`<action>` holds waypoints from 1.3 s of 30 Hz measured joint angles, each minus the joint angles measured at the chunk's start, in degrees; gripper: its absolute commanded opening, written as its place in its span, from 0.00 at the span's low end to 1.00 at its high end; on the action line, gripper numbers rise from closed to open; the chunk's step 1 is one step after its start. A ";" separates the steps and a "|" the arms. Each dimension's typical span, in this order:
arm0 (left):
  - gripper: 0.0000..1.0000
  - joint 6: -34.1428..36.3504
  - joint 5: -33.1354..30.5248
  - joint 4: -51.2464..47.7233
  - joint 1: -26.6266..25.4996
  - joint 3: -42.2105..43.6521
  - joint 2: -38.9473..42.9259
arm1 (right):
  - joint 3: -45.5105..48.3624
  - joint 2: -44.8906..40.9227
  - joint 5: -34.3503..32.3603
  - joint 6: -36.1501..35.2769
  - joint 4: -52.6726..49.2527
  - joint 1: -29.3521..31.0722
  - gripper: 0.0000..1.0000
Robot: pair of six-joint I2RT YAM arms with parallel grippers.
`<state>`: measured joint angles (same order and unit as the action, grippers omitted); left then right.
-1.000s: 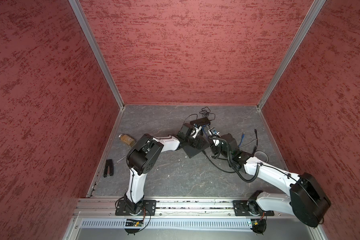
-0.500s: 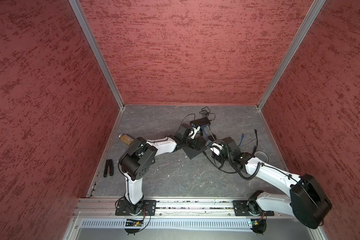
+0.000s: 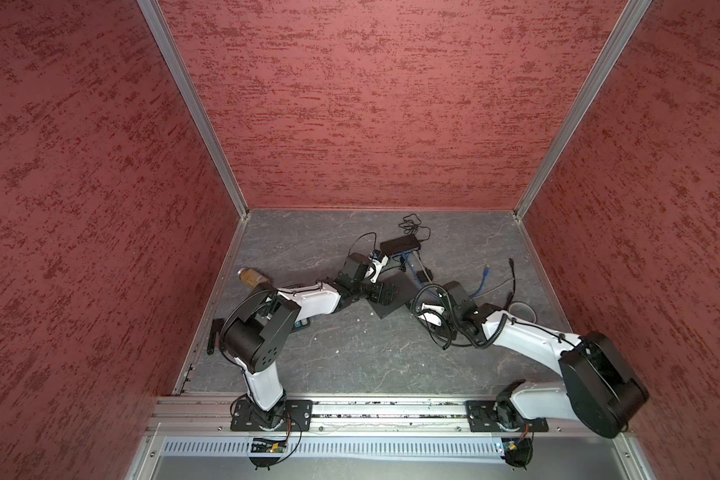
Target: Insert the plug into the switch port
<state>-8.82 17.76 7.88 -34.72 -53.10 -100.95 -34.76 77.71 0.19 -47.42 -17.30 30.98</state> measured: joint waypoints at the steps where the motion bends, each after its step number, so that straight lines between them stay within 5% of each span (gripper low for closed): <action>1: 1.00 0.00 0.00 0.15 0.07 0.15 0.04 | 0.00 0.11 0.00 -0.28 0.02 -0.15 0.32; 15: 1.00 -0.39 0.37 4.26 0.79 3.76 2.51 | -0.37 3.87 0.76 -2.43 2.43 -3.34 0.26; 29: 1.00 0.68 0.39 10.62 1.03 8.52 7.15 | -4.07 8.96 3.54 -3.17 3.48 -4.98 0.01; 39: 1.00 8.09 -0.39 16.63 -0.13 13.40 9.62 | -7.32 8.13 10.21 -1.03 -3.10 -5.84 0.00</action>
<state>-0.73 17.37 24.51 -34.85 -39.70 -91.33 -42.09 85.84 10.39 -48.45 -20.40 25.15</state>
